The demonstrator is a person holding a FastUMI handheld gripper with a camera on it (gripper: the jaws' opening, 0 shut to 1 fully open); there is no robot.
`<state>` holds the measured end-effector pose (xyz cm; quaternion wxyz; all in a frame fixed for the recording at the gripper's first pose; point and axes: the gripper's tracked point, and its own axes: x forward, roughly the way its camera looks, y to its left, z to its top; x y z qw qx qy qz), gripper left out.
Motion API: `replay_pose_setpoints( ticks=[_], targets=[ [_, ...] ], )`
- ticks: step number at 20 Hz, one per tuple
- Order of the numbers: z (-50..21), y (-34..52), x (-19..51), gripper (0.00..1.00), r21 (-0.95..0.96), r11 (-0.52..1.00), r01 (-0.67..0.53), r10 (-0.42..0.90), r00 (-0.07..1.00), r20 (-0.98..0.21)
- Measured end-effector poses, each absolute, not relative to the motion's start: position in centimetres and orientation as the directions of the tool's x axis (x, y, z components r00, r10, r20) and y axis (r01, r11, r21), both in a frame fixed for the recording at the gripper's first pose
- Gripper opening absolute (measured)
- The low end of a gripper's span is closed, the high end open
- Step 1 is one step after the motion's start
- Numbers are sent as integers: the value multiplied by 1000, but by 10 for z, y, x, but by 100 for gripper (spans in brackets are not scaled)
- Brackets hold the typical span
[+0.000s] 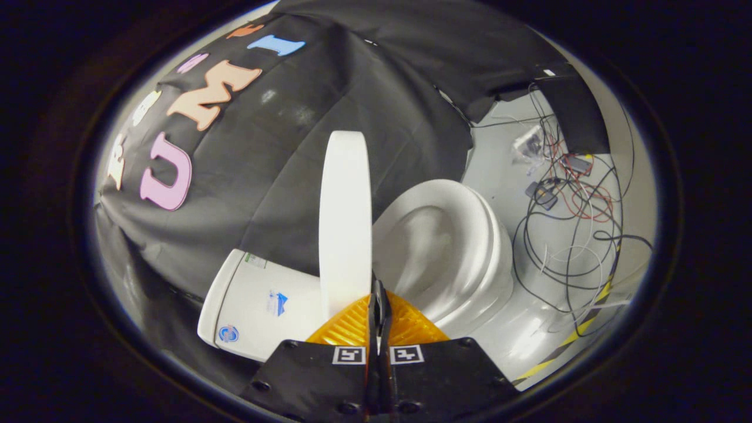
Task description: Open the toilet lid.
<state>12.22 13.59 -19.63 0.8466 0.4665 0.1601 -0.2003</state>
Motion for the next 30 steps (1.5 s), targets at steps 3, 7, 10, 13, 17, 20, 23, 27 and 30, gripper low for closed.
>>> replay_pose_setpoints(
  ticks=[3,7,10,13,17,20,23,27,30],
  targets=[
    [-185,141,124,1,685,533,497,-200,861,-468],
    [-170,150,129,1,636,595,491,-210,859,-466],
    [-160,155,130,1,588,641,494,-221,852,-474],
    [-148,161,135,1,553,678,485,-229,854,-468],
    [-135,173,139,1,510,718,474,-240,856,-458],
    [-128,181,143,1,486,742,461,-238,860,-452],
    [-118,189,148,1,479,759,440,-231,871,-434],
    [-109,202,154,1,473,779,412,-220,885,-410],
    [-104,209,158,1,467,796,385,-204,897,-392]
  ],
)
